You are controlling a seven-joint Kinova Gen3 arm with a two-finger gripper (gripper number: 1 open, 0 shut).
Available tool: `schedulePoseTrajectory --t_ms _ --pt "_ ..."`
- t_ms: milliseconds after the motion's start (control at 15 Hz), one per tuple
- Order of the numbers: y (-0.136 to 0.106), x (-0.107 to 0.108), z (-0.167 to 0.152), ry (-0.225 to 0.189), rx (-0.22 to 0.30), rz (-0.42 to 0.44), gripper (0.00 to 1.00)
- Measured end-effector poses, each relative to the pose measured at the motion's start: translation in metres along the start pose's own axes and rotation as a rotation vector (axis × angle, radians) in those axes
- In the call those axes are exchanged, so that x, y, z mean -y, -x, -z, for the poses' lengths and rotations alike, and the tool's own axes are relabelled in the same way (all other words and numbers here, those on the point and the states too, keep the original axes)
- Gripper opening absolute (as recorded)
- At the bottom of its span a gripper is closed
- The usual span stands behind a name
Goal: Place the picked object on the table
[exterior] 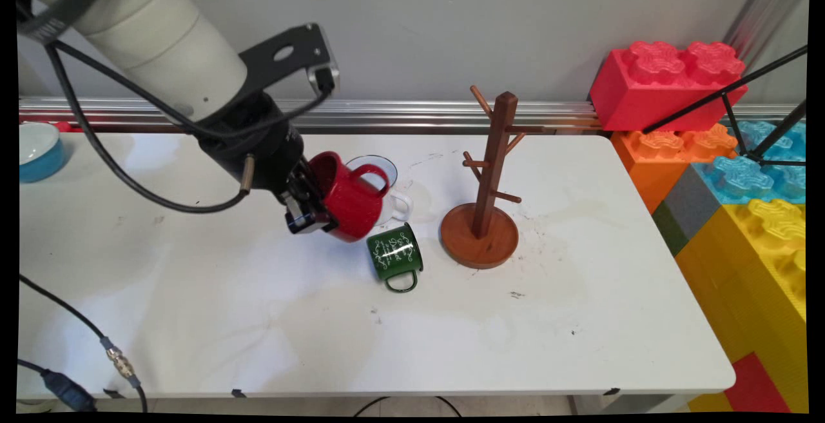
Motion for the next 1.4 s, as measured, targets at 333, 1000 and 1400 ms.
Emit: schedulePoseTrajectory --t_ms 333,1000,1400 --pt "0.006 -0.004 -0.017 -0.064 0.114 -0.027 0.00" --pt "0.014 -0.009 -0.069 -0.089 0.333 -0.018 0.00" --pt "0.008 -0.009 -0.100 -0.049 0.411 -0.017 0.00"
